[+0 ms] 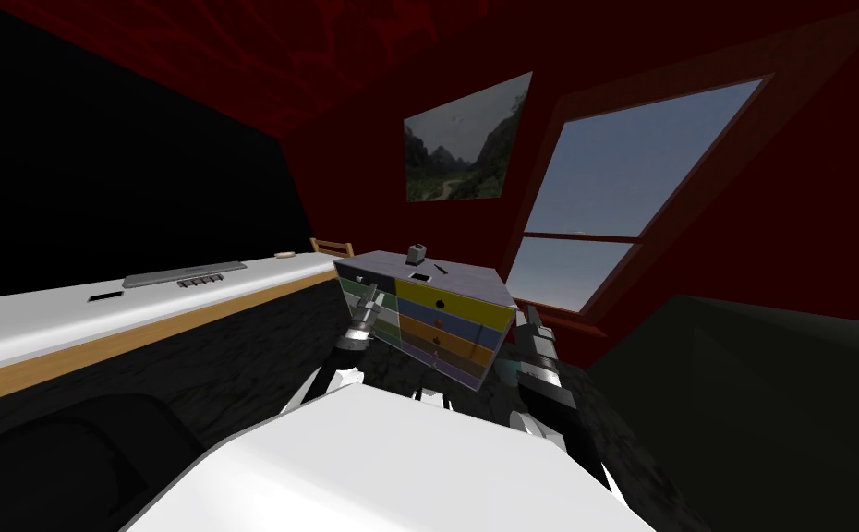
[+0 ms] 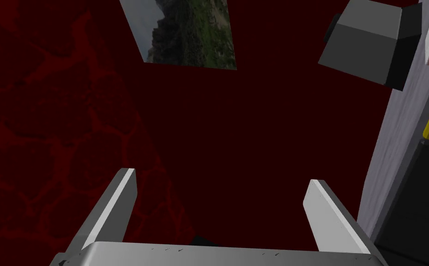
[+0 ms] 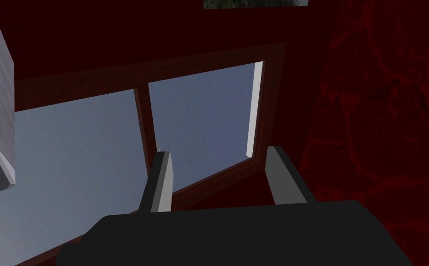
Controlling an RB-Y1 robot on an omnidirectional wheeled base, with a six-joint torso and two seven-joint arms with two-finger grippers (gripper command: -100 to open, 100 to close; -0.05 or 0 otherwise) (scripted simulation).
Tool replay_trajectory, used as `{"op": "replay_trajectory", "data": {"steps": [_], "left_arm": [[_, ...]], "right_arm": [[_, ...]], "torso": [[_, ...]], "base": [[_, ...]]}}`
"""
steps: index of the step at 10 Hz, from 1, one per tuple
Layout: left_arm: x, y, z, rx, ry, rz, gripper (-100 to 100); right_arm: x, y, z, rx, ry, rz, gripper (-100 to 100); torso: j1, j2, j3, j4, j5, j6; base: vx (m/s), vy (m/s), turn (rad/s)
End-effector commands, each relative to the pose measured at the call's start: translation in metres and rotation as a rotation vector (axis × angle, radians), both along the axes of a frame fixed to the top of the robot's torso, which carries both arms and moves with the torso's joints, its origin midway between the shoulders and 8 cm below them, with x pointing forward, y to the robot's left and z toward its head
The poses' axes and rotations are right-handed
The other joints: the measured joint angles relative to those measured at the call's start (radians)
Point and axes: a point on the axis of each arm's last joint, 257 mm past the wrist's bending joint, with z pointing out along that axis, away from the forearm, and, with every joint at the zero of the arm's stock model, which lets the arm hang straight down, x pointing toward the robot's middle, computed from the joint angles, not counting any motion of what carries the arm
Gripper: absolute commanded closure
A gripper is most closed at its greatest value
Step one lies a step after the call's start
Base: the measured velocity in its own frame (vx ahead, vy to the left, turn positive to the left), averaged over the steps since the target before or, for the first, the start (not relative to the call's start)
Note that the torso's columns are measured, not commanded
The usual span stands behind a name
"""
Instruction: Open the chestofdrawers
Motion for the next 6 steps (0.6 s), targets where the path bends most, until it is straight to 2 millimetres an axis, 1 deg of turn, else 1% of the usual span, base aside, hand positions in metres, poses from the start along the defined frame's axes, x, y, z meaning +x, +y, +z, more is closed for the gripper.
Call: {"op": "replay_trajectory", "data": {"steps": [1, 2, 3, 6], "left_arm": [[0.01, 0.0, -0.018, 0.024, 0.042, -0.008, -100], [0.013, 0.0, -0.025, 0.03, 0.057, -0.009, -100], [0.019, 0.001, -0.04, 0.041, 0.089, -0.01, -100], [0.027, 0.003, -0.065, 0.054, 0.141, -0.01, -100]], "right_arm": [[0.0, 0.0, 0.0, 0.0, 0.0, 0.0, 0], [0.0, 0.0, 0.0, 0.0, 0.0, 0.0, 0], [0.0, 0.0, 0.0, 0.0, 0.0, 0.0, 0], [0.0, 0.0, 0.0, 0.0, 0.0, 0.0, 0]], "torso": [[0.002, 0.001, 0.001, 0.0, 0.0, 0.0], [0.003, 0.002, 0.001, 0.001, 0.001, 0.0], [0.003, 0.002, 0.001, 0.001, 0.001, 0.0], [0.002, 0.0, 0.0, 0.0, 0.0, 0.0]], "base": [[0.026, -0.063, -0.013], [0.025, -0.058, -0.017], [0.032, -0.074, -0.028], [0.044, -0.078, -0.016]]}}
